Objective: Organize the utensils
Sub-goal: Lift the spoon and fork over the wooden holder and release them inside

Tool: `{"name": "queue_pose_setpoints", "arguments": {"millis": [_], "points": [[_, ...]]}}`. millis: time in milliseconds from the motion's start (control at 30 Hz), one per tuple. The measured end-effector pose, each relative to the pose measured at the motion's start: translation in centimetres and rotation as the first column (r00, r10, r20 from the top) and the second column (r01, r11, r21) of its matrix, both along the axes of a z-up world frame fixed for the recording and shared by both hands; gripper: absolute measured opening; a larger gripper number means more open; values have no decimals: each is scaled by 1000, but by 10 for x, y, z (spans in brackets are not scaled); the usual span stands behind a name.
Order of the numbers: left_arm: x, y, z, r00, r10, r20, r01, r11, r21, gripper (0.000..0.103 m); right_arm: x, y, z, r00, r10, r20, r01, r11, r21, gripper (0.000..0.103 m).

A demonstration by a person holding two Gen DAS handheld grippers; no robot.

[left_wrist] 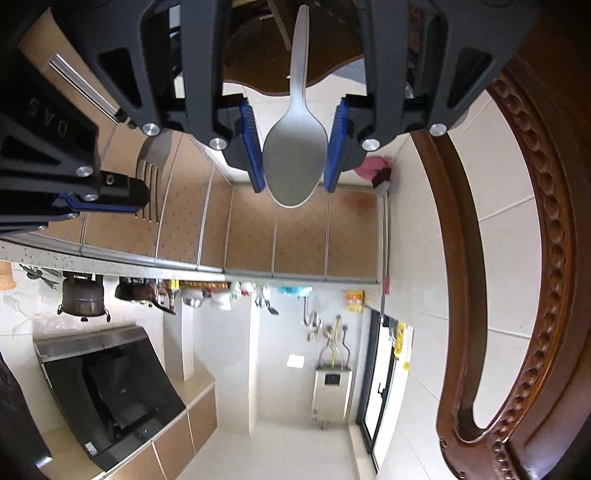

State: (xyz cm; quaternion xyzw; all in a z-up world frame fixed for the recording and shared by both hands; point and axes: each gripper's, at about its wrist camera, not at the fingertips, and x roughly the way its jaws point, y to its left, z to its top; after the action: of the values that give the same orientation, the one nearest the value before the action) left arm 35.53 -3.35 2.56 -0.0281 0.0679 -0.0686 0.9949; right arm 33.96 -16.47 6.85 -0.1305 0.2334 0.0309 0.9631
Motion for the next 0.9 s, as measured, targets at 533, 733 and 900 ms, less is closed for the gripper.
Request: {"name": "queue_pose_setpoints", "arguments": {"millis": [533,733,900], "points": [[8,5,-34,997,59,-46,-60,998,-16,54,11,10,-33,997,58,-43,-60,997,-39,10],[-18,8,-22,994,42,-101,-42,999,1,70,-7,-5,-12,997,68,-25,-67,997,42,39],[-68,9,-7,989,55,-138,-52,998,26,83,-54,-27,14,997,55,52,-61,992,110,66]]}}
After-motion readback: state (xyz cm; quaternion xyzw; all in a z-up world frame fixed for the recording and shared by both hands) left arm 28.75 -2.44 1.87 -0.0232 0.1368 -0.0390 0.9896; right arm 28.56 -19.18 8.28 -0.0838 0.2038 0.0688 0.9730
